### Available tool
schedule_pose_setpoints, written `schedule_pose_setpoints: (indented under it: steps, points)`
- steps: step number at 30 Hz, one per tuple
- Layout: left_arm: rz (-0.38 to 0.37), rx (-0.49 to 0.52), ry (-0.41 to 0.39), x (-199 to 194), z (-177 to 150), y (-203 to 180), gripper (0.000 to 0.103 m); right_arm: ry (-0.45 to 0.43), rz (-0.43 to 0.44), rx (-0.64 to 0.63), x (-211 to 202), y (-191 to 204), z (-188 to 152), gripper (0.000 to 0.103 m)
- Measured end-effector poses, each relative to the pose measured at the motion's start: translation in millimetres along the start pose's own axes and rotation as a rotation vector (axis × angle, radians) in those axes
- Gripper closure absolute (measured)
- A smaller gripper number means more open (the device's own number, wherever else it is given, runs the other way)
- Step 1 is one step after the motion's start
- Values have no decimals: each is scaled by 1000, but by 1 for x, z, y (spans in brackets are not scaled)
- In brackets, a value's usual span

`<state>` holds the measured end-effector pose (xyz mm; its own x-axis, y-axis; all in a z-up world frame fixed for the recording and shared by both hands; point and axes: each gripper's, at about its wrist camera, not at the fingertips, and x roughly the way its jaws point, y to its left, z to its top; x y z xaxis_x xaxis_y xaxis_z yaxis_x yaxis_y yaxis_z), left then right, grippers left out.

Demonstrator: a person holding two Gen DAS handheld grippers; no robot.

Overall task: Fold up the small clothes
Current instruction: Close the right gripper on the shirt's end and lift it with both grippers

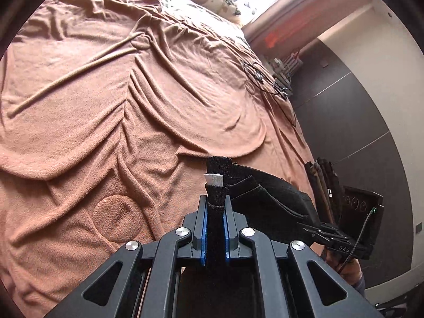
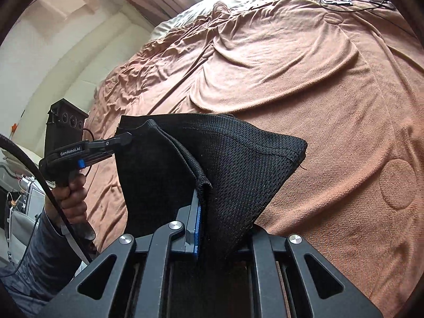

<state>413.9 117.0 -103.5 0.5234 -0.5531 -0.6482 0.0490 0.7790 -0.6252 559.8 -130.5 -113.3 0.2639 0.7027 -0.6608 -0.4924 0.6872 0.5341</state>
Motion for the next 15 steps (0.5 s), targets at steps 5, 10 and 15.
schedule_pose_setpoints:
  steps: [5, 10, 15]
  points:
    - [-17, 27, -32, -22, -8, -20, 94, -37, -22, -34, -26, 17, -14, 95]
    - [-39, 64, -72, -49, -19, -44, 94, -85, -38, -75, -57, 38, -31, 95]
    - [-64, 100, -117, -80, -37, -70, 94, -135, -54, -109, -91, 57, -52, 95]
